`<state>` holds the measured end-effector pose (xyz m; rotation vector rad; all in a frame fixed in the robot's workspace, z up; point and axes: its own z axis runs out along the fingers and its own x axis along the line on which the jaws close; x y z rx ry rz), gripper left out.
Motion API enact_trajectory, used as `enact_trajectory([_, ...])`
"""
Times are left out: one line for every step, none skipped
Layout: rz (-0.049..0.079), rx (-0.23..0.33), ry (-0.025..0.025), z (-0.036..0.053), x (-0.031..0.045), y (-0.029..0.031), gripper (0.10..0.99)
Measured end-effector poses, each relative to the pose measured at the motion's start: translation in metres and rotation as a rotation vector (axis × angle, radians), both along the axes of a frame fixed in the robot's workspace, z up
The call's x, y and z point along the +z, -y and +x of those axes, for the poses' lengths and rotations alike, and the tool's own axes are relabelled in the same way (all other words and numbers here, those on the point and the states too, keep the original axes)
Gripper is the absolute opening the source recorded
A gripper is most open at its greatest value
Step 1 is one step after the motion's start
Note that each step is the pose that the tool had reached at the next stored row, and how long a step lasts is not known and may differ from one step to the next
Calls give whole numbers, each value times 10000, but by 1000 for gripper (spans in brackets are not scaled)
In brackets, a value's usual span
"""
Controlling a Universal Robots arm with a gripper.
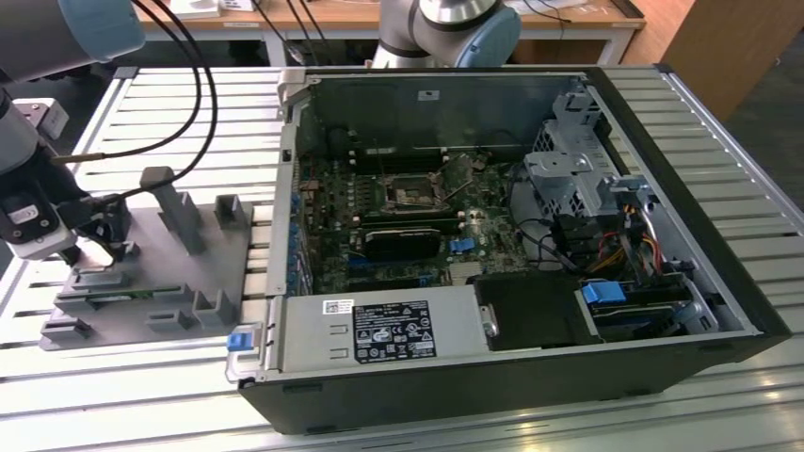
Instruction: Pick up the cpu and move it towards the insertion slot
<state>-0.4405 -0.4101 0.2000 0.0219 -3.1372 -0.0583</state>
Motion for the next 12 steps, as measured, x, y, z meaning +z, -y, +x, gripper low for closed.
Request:
enact_trajectory([0, 0, 1, 0, 2, 0, 541])
enact_trajectory([1, 0, 1, 0, 3, 0, 541])
enact_trajectory([1, 0, 2, 0, 4, 0, 541])
enact_trajectory([1, 0, 1, 0, 6, 0, 541])
enact_trajectory([0, 0, 0, 0, 8, 0, 541])
enact_trajectory([1, 0, 1, 0, 9, 0, 541])
enact_trajectory([1, 0, 1, 0, 10, 0, 541])
enact_trajectory([0, 0, 0, 0, 12, 0, 541])
enact_trajectory([1, 0, 1, 0, 13, 0, 541])
enact_trajectory([1, 0, 1, 0, 15, 0, 541])
enact_trajectory([1, 0, 1, 0, 16, 0, 541])
enact_trajectory([0, 0, 1, 0, 18, 0, 541])
